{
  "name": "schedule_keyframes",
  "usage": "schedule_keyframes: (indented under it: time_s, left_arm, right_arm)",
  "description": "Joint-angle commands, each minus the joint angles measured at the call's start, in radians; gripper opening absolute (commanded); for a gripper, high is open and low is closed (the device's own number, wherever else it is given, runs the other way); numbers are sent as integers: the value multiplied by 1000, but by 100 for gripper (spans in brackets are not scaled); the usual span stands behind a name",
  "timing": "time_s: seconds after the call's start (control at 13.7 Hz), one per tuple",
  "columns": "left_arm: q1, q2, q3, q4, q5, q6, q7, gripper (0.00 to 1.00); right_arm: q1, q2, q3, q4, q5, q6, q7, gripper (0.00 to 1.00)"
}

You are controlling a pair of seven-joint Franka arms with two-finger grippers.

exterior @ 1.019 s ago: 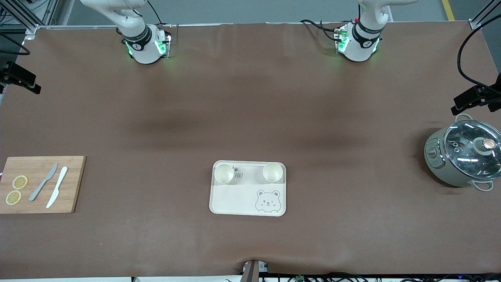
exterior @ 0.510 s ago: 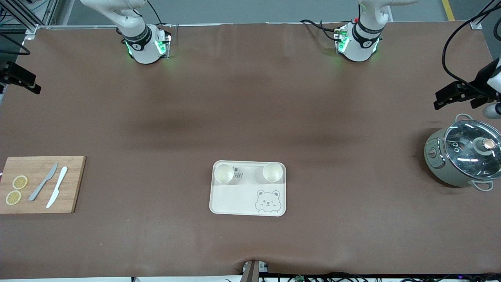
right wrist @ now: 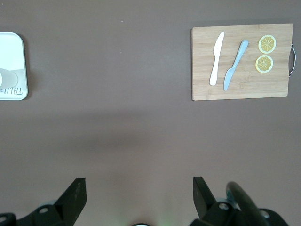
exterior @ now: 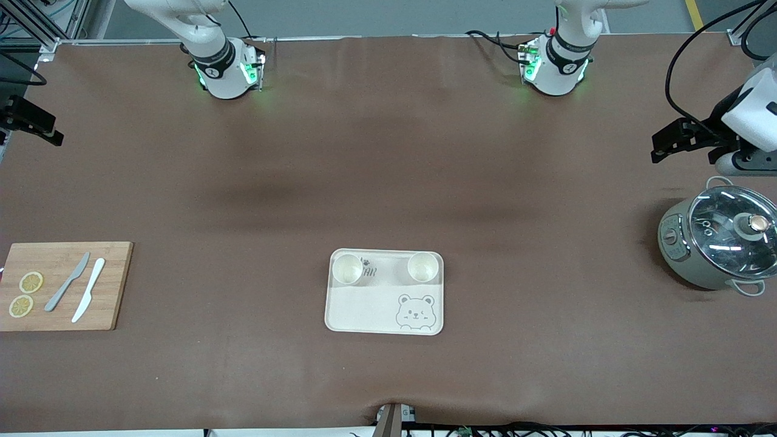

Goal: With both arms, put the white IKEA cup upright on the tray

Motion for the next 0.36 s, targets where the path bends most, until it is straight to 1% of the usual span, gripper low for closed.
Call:
schedule_keyframes:
  time_s: [0.0, 0.29]
  left_arm:
    - [9, -22, -2, -1, -6, -1, -8, 100]
    - [9, -14, -2, 13, -6, -1, -11, 100]
  right_arm:
    - [-24, -7, 15, 0, 17, 1, -6, 100]
    - [-24, -7, 15, 0, 17, 1, -6, 100]
